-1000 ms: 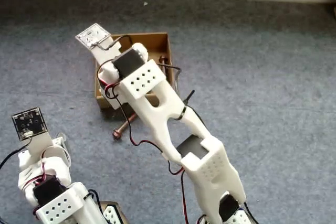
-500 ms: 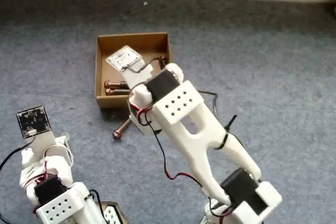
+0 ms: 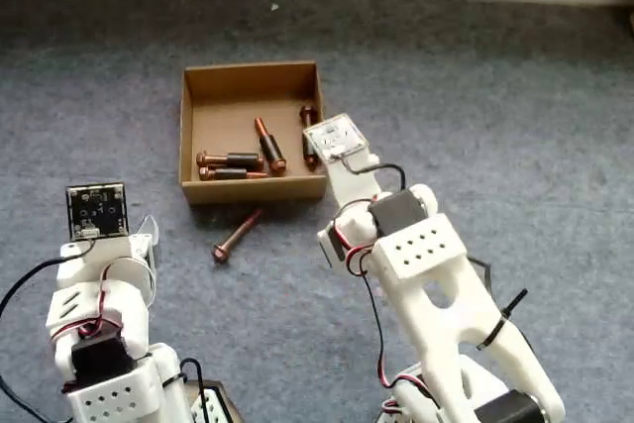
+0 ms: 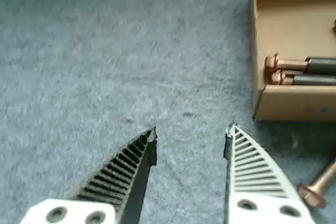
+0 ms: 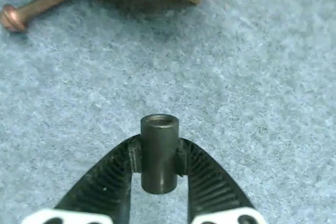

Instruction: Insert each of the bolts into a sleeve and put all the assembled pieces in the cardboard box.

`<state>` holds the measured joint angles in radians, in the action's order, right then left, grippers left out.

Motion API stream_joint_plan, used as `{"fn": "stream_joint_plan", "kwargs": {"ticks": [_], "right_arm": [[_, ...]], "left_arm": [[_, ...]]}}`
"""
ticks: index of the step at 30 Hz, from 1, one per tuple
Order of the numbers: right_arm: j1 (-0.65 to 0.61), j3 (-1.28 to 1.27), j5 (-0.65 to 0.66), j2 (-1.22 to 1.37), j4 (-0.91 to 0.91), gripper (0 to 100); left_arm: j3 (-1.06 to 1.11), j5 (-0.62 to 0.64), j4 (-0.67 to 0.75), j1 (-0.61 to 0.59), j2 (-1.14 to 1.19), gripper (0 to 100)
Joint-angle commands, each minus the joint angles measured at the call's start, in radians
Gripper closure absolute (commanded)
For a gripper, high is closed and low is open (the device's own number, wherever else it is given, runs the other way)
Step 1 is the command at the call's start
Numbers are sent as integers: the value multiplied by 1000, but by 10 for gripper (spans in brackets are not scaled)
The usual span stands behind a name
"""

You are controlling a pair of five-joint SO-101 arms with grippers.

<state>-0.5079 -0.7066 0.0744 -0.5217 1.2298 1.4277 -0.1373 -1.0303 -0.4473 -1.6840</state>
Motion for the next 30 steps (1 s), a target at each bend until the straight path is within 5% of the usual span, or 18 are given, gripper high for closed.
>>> {"fn": "stream_joint_plan", "kwargs": {"ticks": [1, 12, 21, 30], "right_arm": [[58, -93, -12, -58, -145, 993], [85, -323, -144, -45, -472, 993], [85, -352, -144, -41, -490, 993], [85, -355, -144, -39, -489, 993]], "left_arm": [[-170, -9, -46, 110, 8, 772], [-458, -138, -140, 371, 507, 769], [-667, -140, -138, 579, 1020, 769], [-929, -140, -138, 613, 1478, 772]]}}
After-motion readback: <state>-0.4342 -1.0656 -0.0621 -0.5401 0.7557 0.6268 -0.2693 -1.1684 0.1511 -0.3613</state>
